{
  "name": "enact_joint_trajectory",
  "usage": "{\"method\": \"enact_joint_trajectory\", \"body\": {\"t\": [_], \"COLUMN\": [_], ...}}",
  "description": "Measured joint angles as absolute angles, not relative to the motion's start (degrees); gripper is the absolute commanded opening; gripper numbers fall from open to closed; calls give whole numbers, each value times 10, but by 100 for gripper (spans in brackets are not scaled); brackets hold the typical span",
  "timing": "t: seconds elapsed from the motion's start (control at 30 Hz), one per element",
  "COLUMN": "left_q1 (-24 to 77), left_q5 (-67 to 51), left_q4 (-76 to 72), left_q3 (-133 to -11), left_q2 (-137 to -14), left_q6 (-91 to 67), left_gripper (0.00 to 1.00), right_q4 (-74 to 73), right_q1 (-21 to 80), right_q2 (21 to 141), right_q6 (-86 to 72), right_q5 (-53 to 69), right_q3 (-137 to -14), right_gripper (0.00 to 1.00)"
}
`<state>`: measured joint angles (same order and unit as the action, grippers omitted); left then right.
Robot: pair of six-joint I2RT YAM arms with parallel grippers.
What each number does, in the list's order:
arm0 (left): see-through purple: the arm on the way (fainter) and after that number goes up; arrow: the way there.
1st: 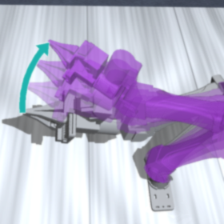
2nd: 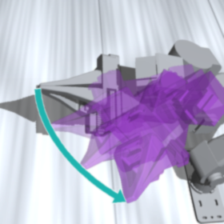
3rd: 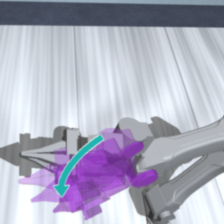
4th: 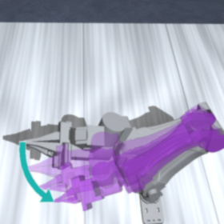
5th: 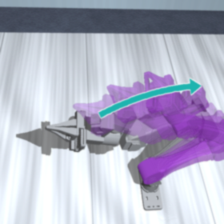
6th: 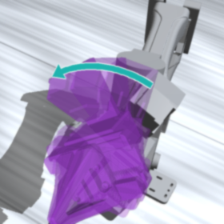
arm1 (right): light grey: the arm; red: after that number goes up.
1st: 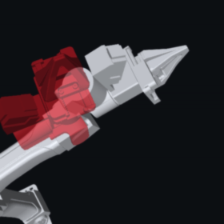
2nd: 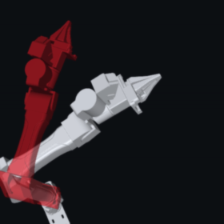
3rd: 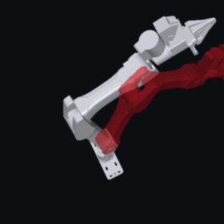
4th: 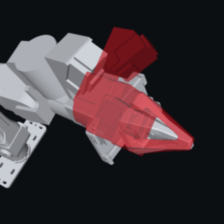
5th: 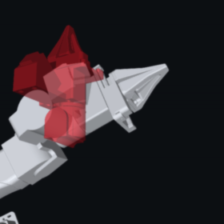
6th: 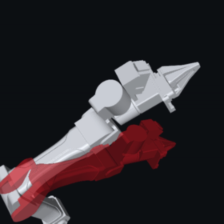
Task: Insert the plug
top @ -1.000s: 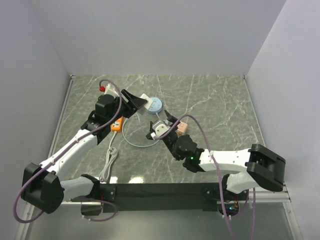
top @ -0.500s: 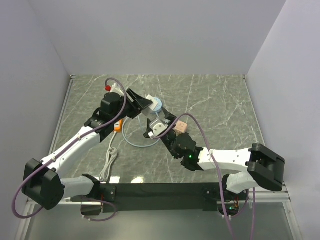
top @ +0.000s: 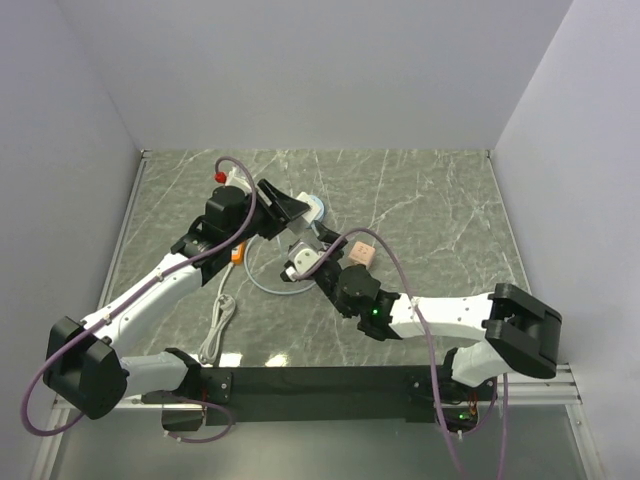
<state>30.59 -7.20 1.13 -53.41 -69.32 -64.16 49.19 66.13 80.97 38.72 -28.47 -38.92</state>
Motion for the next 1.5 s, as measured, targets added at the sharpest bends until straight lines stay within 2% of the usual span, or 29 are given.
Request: {"method": "enact_joint_trajectory", "body": {"t": [0.67,0.7,0.73,0.83,0.9,0.93,1.03,1.07,1.13,1.17,1.2,1.47,1.5], "left_q1": [316,316,316,316,317,318,319,320,320,320,320,327,328], "left_q5": [-55,-56,-55,-54,-54,-54,-55,-55,-53,-53,-53,-45,-45], "left_q4": [18,18,18,20,20,19,16,16,16,16,17,15,13], "left_q3": [-534,-534,-534,-534,-535,-535,-535,-535,-535,-535,-535,-532,-529], "left_q2": [-695,-696,-696,-699,-700,-700,-700,-700,-700,-700,-701,-718,-721], "left_q6": [-637,-637,-637,-637,-637,-637,-637,-637,-637,-637,-637,-642,-642], "left_gripper": [1,1,1,1,1,1,1,1,3,6,16,37,45], "right_q4": [583,590,596,604,605,606,608,608,605,600,590,512,508], "right_q1": [662,662,662,662,662,662,662,662,662,661,661,646,645], "right_q2": [938,945,951,955,955,955,955,955,955,953,949,910,909], "right_q6": [513,521,529,547,551,552,554,553,547,542,534,456,447], "right_q5": [-409,-415,-421,-429,-435,-437,-442,-443,-443,-443,-442,-408,-405], "right_q3": [-454,-456,-458,-458,-458,-458,-458,-458,-458,-458,-458,-438,-435], "right_gripper": [82,79,69,53,49,40,24,15,7,6,5,3,2]}}
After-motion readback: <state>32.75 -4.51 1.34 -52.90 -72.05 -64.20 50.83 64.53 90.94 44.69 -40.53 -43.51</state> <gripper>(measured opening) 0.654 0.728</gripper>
